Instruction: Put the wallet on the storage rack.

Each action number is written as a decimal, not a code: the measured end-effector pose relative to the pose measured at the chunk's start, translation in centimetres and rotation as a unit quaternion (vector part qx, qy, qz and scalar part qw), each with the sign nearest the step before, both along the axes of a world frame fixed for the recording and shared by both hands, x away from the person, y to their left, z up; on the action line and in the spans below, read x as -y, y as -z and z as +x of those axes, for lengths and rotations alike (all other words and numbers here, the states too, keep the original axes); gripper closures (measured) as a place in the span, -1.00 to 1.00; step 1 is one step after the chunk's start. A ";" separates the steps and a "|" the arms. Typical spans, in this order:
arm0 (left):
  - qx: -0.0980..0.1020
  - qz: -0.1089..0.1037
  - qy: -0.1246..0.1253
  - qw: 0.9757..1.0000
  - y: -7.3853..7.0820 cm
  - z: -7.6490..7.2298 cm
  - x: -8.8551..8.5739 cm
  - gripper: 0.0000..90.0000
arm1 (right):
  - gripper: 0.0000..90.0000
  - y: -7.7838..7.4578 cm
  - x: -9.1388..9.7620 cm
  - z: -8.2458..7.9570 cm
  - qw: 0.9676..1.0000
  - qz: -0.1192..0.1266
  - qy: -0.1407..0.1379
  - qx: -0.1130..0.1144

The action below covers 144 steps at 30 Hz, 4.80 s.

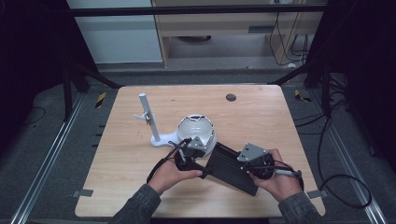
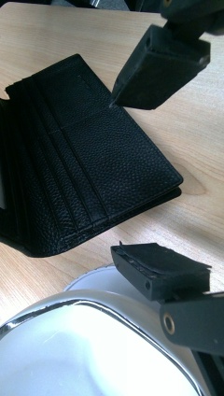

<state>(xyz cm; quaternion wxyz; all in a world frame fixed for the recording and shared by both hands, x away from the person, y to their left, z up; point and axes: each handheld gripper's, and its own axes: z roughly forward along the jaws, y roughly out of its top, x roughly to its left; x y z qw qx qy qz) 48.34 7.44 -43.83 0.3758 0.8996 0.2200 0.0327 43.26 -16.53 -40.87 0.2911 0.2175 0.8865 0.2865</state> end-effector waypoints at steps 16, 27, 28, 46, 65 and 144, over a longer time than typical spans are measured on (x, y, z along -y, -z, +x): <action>-0.016 -0.003 0.001 1.000 1.3 0.4 0.5 -0.55 | 0.87 -0.1 -0.1 -0.2 1.000 0.006 -0.005 0.005; -0.025 0.000 0.006 1.000 2.0 0.8 0.9 -0.56 | 0.87 -0.4 -0.2 -0.4 1.000 0.012 -0.010 0.010; -0.025 -0.001 0.006 1.000 2.0 0.8 1.0 -0.56 | 0.87 -0.5 -0.2 -0.4 1.000 0.013 -0.010 0.013; -0.056 -0.031 0.008 0.998 1.5 1.0 0.7 0.02 | 0.87 -1.6 0.5 -1.1 0.997 0.056 -0.023 0.039; -0.020 -0.080 -0.007 0.997 -3.4 -0.1 -0.6 0.80 | 0.15 0.5 0.8 -2.2 0.997 0.059 -0.055 0.017; 0.099 -0.004 -0.095 0.991 -18.5 2.8 -7.1 0.81 | -0.82 9.3 5.7 1.3 0.964 0.131 0.222 -0.059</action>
